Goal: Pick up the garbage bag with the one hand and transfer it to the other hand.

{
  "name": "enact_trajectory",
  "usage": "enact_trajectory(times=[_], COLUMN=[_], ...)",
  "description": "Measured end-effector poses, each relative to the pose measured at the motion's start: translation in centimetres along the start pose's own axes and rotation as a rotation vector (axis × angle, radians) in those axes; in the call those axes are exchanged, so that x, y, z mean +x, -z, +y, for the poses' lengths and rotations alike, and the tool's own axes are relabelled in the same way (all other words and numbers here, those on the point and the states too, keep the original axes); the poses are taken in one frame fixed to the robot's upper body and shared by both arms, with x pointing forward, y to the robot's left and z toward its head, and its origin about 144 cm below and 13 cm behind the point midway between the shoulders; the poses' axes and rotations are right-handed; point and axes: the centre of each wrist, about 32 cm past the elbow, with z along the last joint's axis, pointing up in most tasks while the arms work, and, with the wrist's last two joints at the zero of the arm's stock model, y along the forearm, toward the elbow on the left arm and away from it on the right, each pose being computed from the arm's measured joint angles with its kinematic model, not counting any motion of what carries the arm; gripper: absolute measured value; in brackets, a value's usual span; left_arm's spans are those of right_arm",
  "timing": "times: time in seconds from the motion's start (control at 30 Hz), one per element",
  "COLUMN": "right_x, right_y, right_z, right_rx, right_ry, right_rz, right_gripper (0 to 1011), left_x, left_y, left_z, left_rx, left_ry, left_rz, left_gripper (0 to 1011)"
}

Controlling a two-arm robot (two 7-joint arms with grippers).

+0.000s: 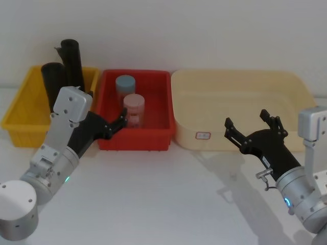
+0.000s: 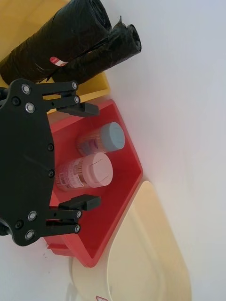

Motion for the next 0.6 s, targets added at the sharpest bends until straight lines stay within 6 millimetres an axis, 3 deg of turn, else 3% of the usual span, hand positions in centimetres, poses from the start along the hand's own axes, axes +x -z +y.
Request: enact_trajectory(times=[0.6], right_x=[0.00], right_y=[0.00], right_z=[0.00], right_rx=[0.000], right_ry=[0.000], right_rz=[0.000], right_gripper=[1005], left_x=[0.00], left_y=[0.00], left_z=[0.00], left_rx=[0.000], left_ry=[0.000], left_rz=[0.000], left_gripper=[1001])
